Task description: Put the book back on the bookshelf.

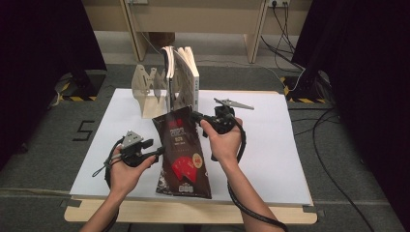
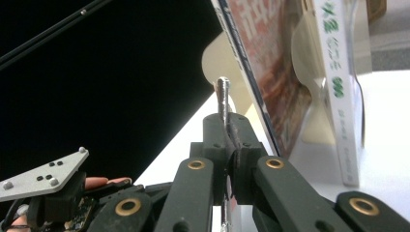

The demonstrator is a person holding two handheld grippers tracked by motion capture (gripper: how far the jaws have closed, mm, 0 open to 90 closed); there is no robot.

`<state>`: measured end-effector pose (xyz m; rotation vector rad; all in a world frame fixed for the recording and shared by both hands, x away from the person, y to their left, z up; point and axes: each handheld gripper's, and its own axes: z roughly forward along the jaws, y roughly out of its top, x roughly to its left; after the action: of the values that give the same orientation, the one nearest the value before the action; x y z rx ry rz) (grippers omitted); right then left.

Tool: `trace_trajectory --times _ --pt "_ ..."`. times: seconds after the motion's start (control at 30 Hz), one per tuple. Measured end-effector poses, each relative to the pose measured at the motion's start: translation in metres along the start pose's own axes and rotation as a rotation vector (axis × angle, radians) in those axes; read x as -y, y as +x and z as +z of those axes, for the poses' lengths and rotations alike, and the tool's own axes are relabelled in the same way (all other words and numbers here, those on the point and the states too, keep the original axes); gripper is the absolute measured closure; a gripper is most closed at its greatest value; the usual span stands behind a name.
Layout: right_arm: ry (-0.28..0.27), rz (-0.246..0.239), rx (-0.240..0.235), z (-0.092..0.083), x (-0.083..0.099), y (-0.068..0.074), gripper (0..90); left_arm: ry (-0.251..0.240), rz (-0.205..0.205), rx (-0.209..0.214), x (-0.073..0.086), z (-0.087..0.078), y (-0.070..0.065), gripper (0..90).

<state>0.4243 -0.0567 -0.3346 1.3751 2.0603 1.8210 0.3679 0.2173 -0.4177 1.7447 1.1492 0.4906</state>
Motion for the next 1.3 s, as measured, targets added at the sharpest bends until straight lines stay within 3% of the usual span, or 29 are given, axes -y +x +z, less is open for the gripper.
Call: trace_trajectory --times 0.37,1.3 --pt "-0.038 -0.034 -0.002 0.01 -0.005 0.008 88.1 -0.016 -0.015 -0.003 -0.006 -0.002 0.002 38.9" --pt "-0.077 -0.043 -0.009 0.024 -0.014 0.022 88.0 -0.063 -0.017 0.001 -0.023 -0.007 -0.001 38.1"
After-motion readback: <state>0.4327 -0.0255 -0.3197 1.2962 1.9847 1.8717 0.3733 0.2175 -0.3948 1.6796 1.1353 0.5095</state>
